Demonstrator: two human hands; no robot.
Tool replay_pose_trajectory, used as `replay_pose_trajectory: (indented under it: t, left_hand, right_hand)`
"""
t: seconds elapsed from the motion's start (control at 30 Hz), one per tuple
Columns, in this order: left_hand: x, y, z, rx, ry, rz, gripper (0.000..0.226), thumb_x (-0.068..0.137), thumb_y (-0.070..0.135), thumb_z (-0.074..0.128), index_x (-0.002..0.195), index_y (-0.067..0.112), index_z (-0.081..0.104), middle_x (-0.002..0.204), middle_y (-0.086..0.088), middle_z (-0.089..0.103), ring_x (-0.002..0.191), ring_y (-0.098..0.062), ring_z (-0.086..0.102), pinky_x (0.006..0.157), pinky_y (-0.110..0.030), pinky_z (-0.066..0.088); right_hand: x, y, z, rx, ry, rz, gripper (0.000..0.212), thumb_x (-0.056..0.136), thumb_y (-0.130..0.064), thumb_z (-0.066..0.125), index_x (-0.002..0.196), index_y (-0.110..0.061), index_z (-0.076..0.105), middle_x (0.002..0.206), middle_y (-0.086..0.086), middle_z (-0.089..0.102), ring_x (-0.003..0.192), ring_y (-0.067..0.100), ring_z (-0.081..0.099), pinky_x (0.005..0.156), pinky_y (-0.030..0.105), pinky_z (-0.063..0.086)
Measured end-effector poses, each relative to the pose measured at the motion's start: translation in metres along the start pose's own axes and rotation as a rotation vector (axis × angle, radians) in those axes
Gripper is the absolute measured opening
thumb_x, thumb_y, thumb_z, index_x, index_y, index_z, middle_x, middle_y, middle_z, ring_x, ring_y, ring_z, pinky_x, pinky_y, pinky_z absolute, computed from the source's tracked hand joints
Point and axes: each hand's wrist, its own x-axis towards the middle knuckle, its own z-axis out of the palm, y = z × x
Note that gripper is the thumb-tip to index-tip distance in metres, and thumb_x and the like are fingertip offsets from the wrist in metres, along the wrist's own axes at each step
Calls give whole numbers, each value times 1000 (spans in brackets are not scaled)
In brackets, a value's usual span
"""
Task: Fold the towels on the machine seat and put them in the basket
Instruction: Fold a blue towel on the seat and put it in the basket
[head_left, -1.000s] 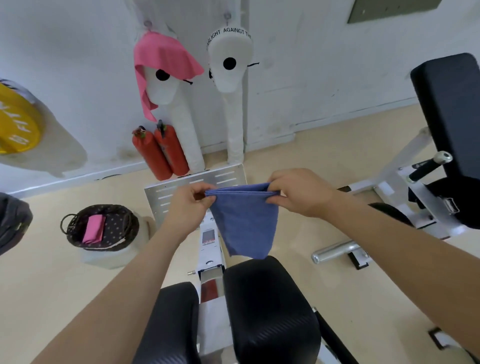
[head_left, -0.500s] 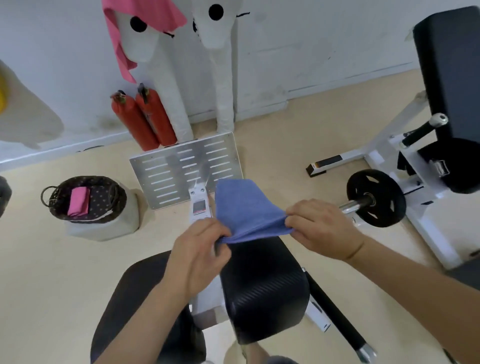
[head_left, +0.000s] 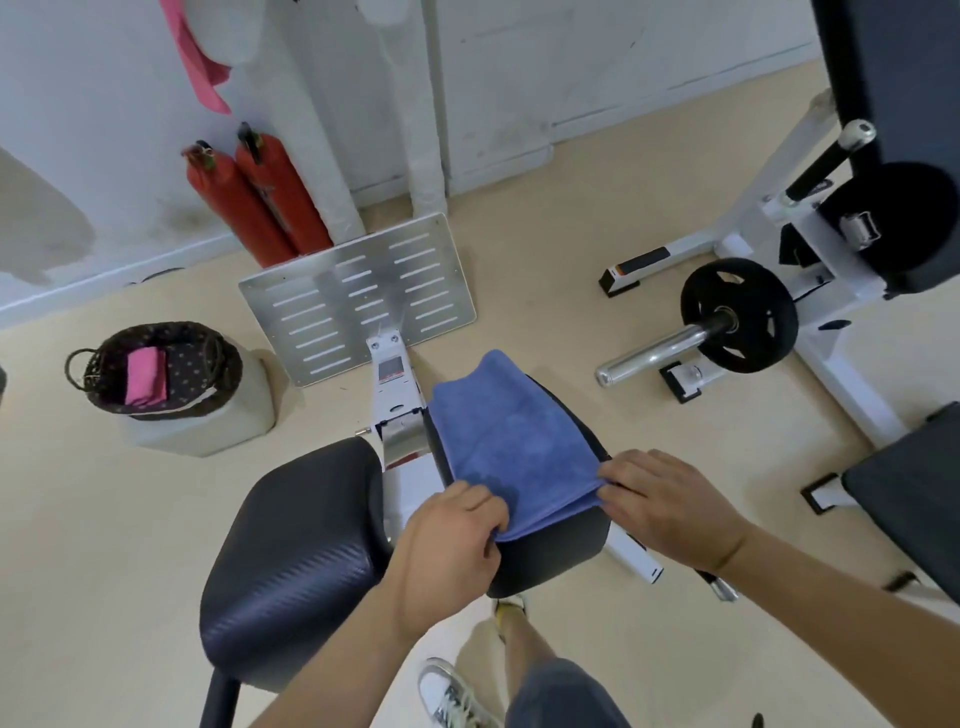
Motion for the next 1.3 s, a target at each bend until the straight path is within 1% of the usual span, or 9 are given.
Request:
replay_pose_trajectory:
  t: [0.17,0.33,0.47,0.67,0.83,0.93,1.03,1.17,1.3]
  left_hand:
    - [-1,11,12,24,-70,63,19,57,12,57,71,24,59,69,11,57,65,-14,51,52,-26,47]
    - [1,17,14,56,-100,99,17,57,13,63,68,26,65,65,12,59,60,-13,55,49,-20,46]
    - [-3,16,17,96,-143,111,17,57,16,63,68,28,67,64,12,59,60,-11,55,49,-21,48]
    - [-16,21,29,118,-249,142,17,54,16,68,66,28,66,65,13,56,63,-9,54,49,-22,48]
    - [-23,25,37,160,-342,186,25,41,18,75,59,26,59,61,12,50,60,-8,51,42,-18,40]
    - [-25,28,41,219,-414,239,30,31,23,79,54,26,60,58,14,51,55,-6,50,39,-15,35]
    - [-27,27,47,262,-455,267,27,34,37,83,53,31,65,56,17,54,55,-3,54,40,-12,34]
    - [-14,19,24,-55,-356,117,10,75,33,60,74,25,67,70,10,61,67,-7,56,58,-22,48]
    - [39,-12,-18,-310,81,-303,18,86,16,55,83,26,70,77,18,62,74,-2,54,66,-10,41]
  right_hand:
    - [-20,-10,0,-76,68,99,28,95,-8,45,75,-9,65,89,9,64,83,26,60,65,34,51]
    - [-25,-21,5,-76,156,325,19,85,3,45,74,-12,50,74,6,53,68,26,49,57,34,41]
    - [-37,-38,9,-20,186,433,41,95,-5,30,74,-9,64,79,5,59,75,23,49,59,32,48]
    - [-51,-60,0,105,215,559,24,85,-6,48,77,-5,70,86,7,62,83,20,51,77,20,42]
    - [-60,-62,-12,252,201,732,26,79,-11,45,71,-8,70,85,1,64,80,14,55,66,24,48]
    - [-14,-46,-23,392,83,960,25,86,-20,45,83,-17,70,85,-10,62,77,8,55,65,16,41]
    - [47,-18,-22,606,-66,1138,19,92,-24,53,104,-21,67,98,-7,65,91,13,60,82,26,47]
    - [112,23,-7,812,-290,1147,28,92,-31,54,115,-17,63,106,-2,63,104,18,60,91,30,44]
    - [154,57,22,991,-433,1018,41,93,-28,57,133,-20,52,119,6,59,107,19,57,92,24,39]
